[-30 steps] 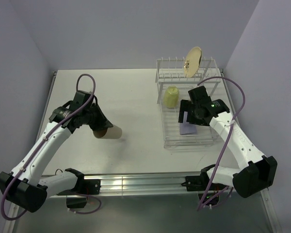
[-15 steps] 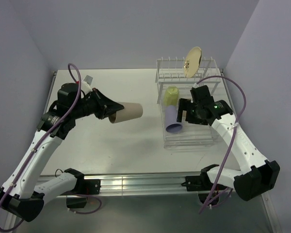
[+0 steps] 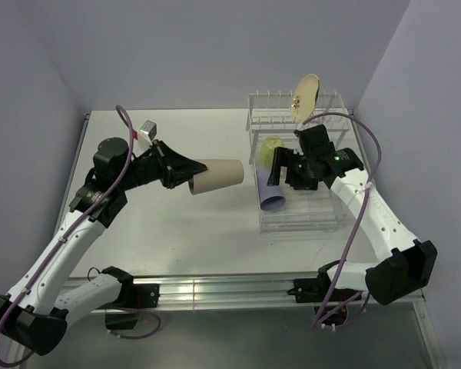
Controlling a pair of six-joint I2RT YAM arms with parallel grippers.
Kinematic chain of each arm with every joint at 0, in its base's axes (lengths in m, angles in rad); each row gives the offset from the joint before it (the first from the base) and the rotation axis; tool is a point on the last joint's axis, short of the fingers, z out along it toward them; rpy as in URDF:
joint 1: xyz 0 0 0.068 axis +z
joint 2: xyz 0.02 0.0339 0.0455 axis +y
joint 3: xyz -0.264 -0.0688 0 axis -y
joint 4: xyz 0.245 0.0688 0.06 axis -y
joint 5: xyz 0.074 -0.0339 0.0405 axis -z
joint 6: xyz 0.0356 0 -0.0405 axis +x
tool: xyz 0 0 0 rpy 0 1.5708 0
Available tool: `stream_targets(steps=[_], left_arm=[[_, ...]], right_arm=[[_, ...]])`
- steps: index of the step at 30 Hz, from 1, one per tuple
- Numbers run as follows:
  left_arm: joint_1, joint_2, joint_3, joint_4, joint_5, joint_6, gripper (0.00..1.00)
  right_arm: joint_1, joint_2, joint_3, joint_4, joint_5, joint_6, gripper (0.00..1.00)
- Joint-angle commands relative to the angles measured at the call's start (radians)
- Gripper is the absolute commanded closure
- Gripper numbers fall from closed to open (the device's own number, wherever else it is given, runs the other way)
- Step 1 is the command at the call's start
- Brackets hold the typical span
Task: Load the mixed dishes into the dish rack
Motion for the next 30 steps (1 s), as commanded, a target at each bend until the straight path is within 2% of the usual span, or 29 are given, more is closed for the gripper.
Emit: stream_targets(steps=[1,3,4,9,16,21,23,24,30], left_arm=[[-0.011,-0.042,-0.045,0.186,0.058,-0.069,1.00],[-0.017,-0.045,-0.070,0.246,0.079,-0.110,1.00],[-0.019,-0.046,-0.094,0.317,0.089,-0.124,1.00],[-0.022,-0.054,-0.159,0.483,0.122,-0.213,1.00],[-0.024,-0.046,-0.200,0.608,0.132,-0.276,1.00],[-0.056,-0.026,-0.209,0.734,0.126,-0.345,1.00],[-0.082,-0.017,-0.217,0.784,0.104,-0.362,1.00],[-0.093,-0.007,-0.223,0.830,0.096,-0.382,1.00],[-0.142,0.009,-0.235,0.864,0.060,-0.393,1.00]], right_arm=[[0.001,-0.041,0.056,0.079,-0.157,0.011,0.03],[0.000,-0.073,0.052,0.122,-0.272,0.031,0.02],[-0.002,-0.093,0.048,0.140,-0.400,0.043,0.01],[-0.003,-0.188,0.002,0.344,-0.646,0.233,0.01],[-0.003,-0.279,-0.063,0.589,-0.789,0.440,0.01],[-0.002,-0.299,-0.193,0.934,-0.889,0.701,0.01],[0.001,-0.296,-0.210,1.043,-0.914,0.749,0.02],[0.004,-0.285,-0.208,1.053,-0.918,0.763,0.02],[0.007,-0.294,-0.184,1.128,-0.932,0.821,0.02]])
